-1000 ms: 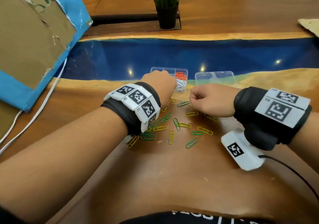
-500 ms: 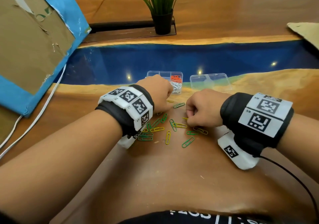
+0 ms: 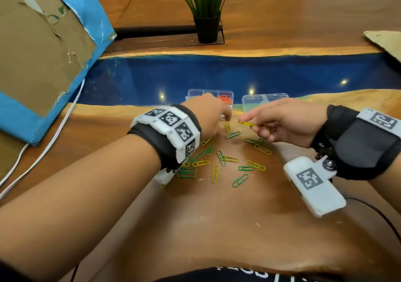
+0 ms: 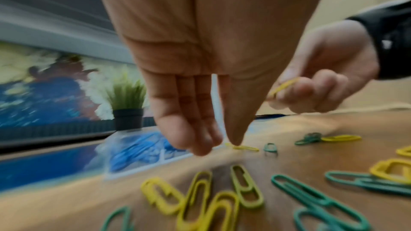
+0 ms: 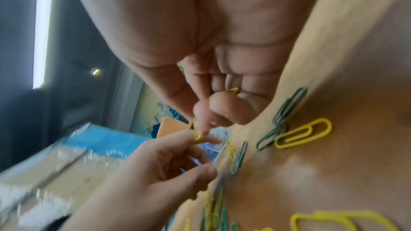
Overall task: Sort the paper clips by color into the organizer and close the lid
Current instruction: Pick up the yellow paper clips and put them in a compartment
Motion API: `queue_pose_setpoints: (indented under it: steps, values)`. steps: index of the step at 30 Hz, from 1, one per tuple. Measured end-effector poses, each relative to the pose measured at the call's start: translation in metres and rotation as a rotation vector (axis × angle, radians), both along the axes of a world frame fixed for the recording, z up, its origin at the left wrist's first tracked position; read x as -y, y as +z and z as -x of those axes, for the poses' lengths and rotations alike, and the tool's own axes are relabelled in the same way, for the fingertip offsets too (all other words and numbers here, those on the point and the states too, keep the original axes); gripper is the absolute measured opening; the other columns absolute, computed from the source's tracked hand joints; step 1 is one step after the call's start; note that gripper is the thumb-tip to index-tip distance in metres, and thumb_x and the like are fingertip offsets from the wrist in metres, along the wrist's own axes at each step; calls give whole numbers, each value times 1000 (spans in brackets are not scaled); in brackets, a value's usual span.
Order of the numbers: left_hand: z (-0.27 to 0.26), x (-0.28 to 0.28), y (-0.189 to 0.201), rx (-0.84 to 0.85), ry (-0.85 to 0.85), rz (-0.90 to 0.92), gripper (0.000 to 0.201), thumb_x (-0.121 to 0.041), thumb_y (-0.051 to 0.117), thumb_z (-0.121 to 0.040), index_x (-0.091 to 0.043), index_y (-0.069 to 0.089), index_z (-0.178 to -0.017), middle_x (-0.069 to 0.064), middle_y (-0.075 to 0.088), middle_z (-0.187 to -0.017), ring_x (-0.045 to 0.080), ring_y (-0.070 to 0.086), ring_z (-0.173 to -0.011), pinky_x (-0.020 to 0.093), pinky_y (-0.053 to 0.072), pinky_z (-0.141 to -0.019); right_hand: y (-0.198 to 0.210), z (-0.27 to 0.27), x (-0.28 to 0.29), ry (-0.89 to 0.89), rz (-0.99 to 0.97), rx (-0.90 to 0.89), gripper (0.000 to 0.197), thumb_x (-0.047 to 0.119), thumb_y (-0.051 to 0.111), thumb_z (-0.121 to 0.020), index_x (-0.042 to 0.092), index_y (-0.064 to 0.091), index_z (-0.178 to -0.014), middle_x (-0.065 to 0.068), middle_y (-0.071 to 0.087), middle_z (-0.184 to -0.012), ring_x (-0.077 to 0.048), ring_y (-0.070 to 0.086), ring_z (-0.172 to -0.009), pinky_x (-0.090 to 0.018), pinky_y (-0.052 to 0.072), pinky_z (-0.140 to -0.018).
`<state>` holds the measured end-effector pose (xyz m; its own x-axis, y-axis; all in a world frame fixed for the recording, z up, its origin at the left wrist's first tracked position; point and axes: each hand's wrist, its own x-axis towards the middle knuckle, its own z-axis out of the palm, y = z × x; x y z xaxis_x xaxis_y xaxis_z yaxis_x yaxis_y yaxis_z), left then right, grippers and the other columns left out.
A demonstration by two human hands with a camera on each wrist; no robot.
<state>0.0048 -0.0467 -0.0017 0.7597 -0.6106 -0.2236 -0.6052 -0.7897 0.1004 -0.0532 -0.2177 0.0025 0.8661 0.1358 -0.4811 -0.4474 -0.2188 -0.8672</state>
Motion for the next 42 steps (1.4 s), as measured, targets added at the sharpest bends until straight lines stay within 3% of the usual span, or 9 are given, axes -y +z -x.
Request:
queue_pose_setpoints:
  steps: [5,11,16,21,26,29,32,35,42]
  values:
    - [-5,23,1,82,-118,-215,30,-18,55,-91,-26,61,-119,8,55,-122,31,57,-111,34,44,-77,-4,0,7,-135,-232,-82,29,-2,35,-88,8,62,-88,-4,50,-65,-8,47,-43,-15,42,-39]
    - [-4,25,0,62,-122,-224,19,-19,53,-89,-9,65,-98,11,60,-102,31,61,-101,34,46,-73,-4,6,12,-158,-337,-101,30,6,30,-84,8,59,-78,-3,46,-59,-13,42,-44,-18,38,-39]
    - [3,17,1,18,-75,-159,23,-27,56,-83,-6,65,-88,7,57,-81,28,60,-86,30,44,-64,0,11,4,-45,-291,-93,19,24,47,-83,16,44,-66,2,34,-55,-10,32,-44,-19,24,-39]
    - [2,-3,19,-150,104,139,15,-20,65,-76,-19,52,-69,-2,65,-65,16,63,-62,27,49,-59,0,15,5,45,90,-7,22,23,43,-98,17,47,-77,5,35,-50,-11,34,-48,-19,25,-43]
    - [4,-25,13,-328,208,260,18,-7,56,-79,-21,57,-91,1,70,-70,16,68,-59,24,54,-68,5,23,4,293,772,173,27,46,63,-81,20,60,-85,8,54,-65,-11,48,-61,-23,36,-58]
    - [2,-32,8,-293,249,216,14,-12,47,-87,-17,56,-78,-4,61,-62,13,59,-55,25,50,-65,5,23,-4,371,1004,130,18,42,65,-82,24,62,-87,9,55,-73,-8,50,-69,-23,38,-59]
    - [2,-30,7,-226,251,135,22,-18,39,-92,-13,50,-74,-1,50,-69,15,47,-66,25,37,-59,2,22,-10,412,1075,102,11,35,62,-84,24,64,-85,4,62,-83,-15,56,-80,-25,41,-66]
    - [3,-28,7,-204,242,73,21,-29,45,-90,-13,57,-83,0,54,-78,18,51,-79,26,39,-63,5,22,-16,445,1101,90,12,31,60,-84,21,67,-85,1,66,-87,-18,59,-85,-25,43,-69]
    - [6,-27,1,-74,173,-13,13,-33,66,-80,-21,70,-85,-8,54,-68,14,56,-76,20,36,-50,3,26,-16,496,1064,57,22,34,59,-82,21,54,-66,2,57,-69,-15,50,-67,-27,42,-63]
